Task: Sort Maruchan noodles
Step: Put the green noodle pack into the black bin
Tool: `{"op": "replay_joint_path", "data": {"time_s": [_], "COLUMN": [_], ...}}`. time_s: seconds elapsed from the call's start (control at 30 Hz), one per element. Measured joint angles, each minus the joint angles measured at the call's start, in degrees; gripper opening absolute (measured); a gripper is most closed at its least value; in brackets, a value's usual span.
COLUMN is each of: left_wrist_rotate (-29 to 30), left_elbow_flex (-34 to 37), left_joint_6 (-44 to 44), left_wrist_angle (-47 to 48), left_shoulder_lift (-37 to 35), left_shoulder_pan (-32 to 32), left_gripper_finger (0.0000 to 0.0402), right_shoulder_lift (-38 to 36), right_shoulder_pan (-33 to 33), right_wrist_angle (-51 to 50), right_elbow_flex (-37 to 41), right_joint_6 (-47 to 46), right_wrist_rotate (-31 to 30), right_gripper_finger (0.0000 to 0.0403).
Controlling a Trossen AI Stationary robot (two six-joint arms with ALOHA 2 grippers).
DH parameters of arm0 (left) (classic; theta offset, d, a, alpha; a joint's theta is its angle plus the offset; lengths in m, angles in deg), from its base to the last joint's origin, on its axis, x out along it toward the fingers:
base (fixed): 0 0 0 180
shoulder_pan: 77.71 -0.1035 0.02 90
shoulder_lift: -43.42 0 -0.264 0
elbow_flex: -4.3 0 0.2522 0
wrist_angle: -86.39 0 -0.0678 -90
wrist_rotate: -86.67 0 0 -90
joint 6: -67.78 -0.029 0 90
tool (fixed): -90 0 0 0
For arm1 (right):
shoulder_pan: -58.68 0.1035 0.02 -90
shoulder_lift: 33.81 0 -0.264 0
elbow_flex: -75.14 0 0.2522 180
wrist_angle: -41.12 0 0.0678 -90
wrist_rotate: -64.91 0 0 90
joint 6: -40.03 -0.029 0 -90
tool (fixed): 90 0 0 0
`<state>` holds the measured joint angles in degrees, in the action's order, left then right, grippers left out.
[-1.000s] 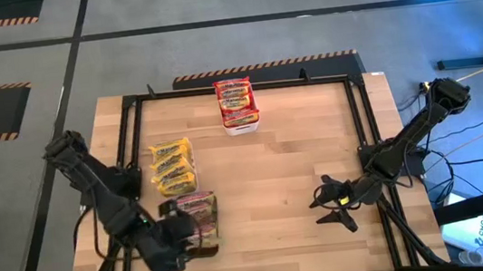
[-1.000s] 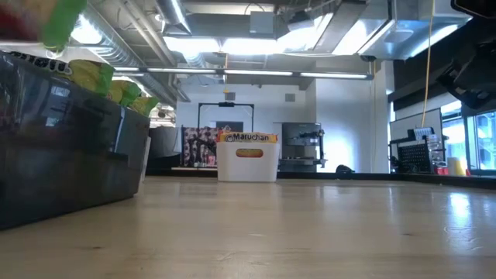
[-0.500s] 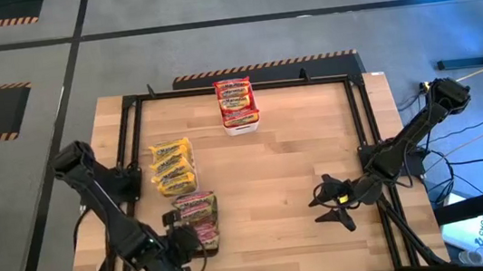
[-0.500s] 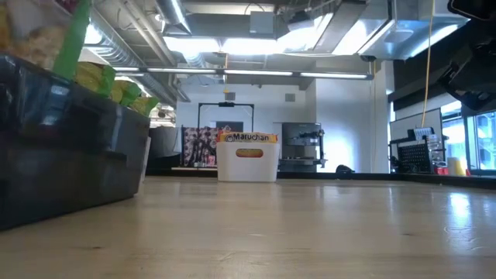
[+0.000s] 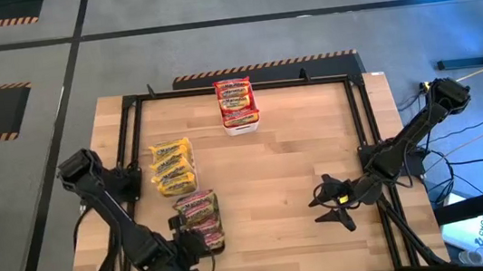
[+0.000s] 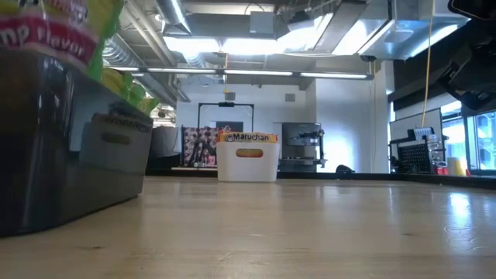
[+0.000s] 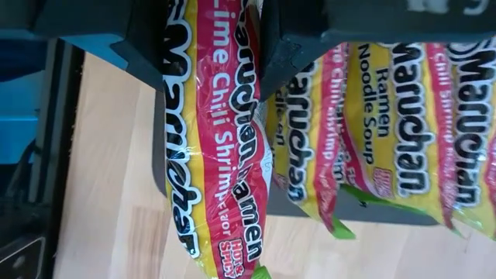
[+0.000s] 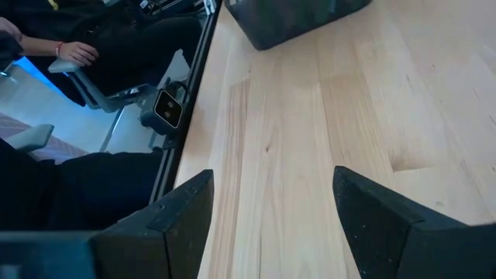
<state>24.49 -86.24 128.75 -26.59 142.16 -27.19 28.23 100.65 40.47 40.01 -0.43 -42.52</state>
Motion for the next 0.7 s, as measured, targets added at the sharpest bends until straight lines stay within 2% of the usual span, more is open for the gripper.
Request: {"op": "replay_joint_path", "data": {"time_s": [0.47, 0.7], "left_wrist_rotate": [-0.77, -2.20], "left_elbow_flex": [0.00, 0.00], "left_joint_6": [0.20, 0.31], "left_wrist_angle": [-1.58, -1.17], "left_shoulder_lift": [6.76, 7.03], "left_shoulder_pan": [0.20, 0.17], "left_gripper_finger": [0.0133, 0.0168], "right_shoulder_lift": [0.02, 0.02], "right_shoulder_pan": [0.00, 0.00], "right_wrist_angle": [-0.03, 0.00], "right_elbow_flex": [0.00, 0.00], "right_joint_6": [0.25, 0.25], "right_wrist_rotate": [0.04, 0.04], "right_gripper_finger": [0.0241, 0.0241]}}
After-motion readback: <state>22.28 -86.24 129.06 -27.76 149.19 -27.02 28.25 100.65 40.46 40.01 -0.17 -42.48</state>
